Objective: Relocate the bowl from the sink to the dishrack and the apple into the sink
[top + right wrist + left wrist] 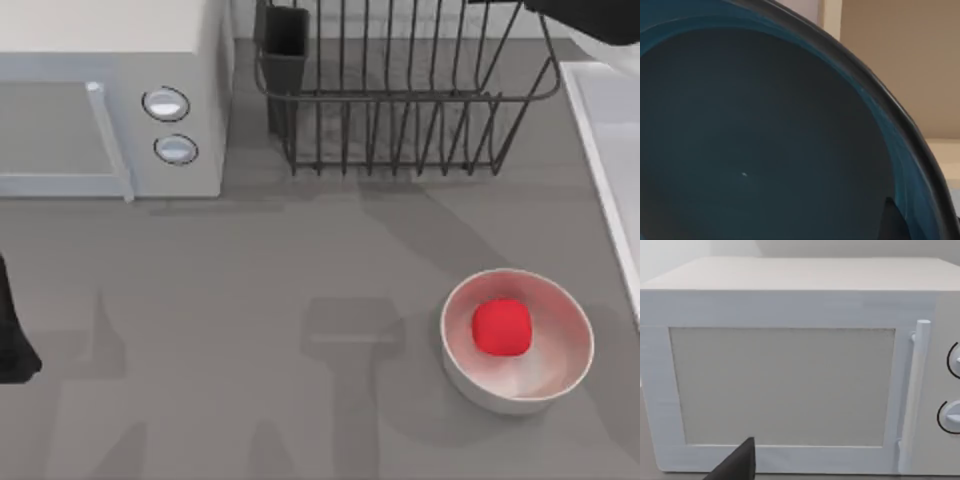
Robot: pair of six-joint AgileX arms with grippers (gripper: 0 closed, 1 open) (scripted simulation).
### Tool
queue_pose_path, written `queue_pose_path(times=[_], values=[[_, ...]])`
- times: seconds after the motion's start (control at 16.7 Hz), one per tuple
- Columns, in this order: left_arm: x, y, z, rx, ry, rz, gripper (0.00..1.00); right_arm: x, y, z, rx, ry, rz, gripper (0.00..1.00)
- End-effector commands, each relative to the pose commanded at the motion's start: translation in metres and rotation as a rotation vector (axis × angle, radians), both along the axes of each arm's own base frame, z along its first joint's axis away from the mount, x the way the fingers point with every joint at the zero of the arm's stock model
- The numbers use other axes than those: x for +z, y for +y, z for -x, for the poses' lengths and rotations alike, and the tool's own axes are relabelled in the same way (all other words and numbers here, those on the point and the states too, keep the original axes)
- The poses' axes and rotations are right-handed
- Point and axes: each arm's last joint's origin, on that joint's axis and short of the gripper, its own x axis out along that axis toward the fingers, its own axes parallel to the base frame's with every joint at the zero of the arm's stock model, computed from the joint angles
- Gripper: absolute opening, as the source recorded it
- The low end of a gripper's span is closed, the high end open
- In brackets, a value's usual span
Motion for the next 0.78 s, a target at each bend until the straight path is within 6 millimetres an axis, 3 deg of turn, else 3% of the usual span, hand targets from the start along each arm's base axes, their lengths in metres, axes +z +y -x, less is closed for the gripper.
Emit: queue_pose_path(times=[0.48,0.6,0.78], values=[[0.0,0.0,0.0,0.0,0.0,0.0,1.0,-0.004,0.004,-0.001,0.006,-0.006,-0.013,0.0],[0.0,0.0,0.0,0.0,0.0,0.0,1.0,-0.021,0.01,-0.013,0.006,0.0,-0.007,0.0],[0.0,0.0,0.0,0.0,0.0,0.0,1.0,-0.065,0.02,-0.041,0.009,-0.002,-0.008,0.0]])
